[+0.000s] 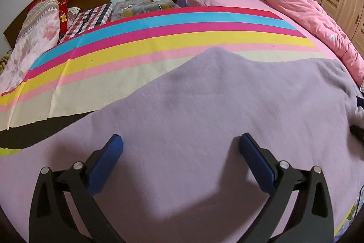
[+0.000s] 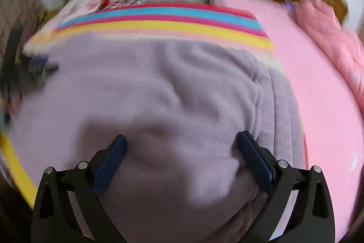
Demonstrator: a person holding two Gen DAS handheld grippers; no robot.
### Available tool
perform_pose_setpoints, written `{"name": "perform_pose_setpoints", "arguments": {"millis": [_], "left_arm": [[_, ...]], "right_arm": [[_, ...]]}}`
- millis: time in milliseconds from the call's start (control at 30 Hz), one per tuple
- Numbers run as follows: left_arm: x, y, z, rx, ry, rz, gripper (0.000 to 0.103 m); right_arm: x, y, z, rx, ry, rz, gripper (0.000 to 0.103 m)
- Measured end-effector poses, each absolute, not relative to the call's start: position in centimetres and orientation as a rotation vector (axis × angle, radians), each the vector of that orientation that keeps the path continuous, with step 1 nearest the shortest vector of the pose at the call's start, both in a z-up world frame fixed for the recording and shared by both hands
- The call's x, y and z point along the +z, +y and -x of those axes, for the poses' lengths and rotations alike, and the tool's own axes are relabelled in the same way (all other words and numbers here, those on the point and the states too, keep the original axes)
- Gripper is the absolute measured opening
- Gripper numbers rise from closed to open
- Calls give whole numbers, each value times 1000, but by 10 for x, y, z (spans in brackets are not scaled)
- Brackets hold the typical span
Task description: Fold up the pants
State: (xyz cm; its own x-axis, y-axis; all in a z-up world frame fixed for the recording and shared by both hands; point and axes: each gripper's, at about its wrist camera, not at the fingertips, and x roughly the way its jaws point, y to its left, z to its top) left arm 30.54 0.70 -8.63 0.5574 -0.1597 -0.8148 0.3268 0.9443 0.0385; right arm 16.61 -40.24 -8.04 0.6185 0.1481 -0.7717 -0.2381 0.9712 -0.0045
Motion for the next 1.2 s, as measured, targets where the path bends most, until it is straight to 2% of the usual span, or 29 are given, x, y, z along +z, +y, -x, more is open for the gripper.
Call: {"name": "perform_pose_setpoints", "arguments": {"millis": [233,400,533,633,800,1200], "left_arm": [[-86,4,-303,-290,938,-189,102],[-86,4,-303,-289,938,-188,102],[-86,4,-304,-288,938,-187,102],[-85,5,-304,-288,939,-186,102],[-85,4,-304,-289,939,-184,102],[-85,3,-304,-288,940,-183,102]], "right_arm": [[-63,-410,-174,219,984,111,94],[-24,-393,-208,237,880,65,97],[-35,-362,-252,273,927,157,97],[-65,-362,-280,214,1022,227,97],[-69,-402,-277,222,980,39,98],[-71,-394,-279,152,964,112,98]]}}
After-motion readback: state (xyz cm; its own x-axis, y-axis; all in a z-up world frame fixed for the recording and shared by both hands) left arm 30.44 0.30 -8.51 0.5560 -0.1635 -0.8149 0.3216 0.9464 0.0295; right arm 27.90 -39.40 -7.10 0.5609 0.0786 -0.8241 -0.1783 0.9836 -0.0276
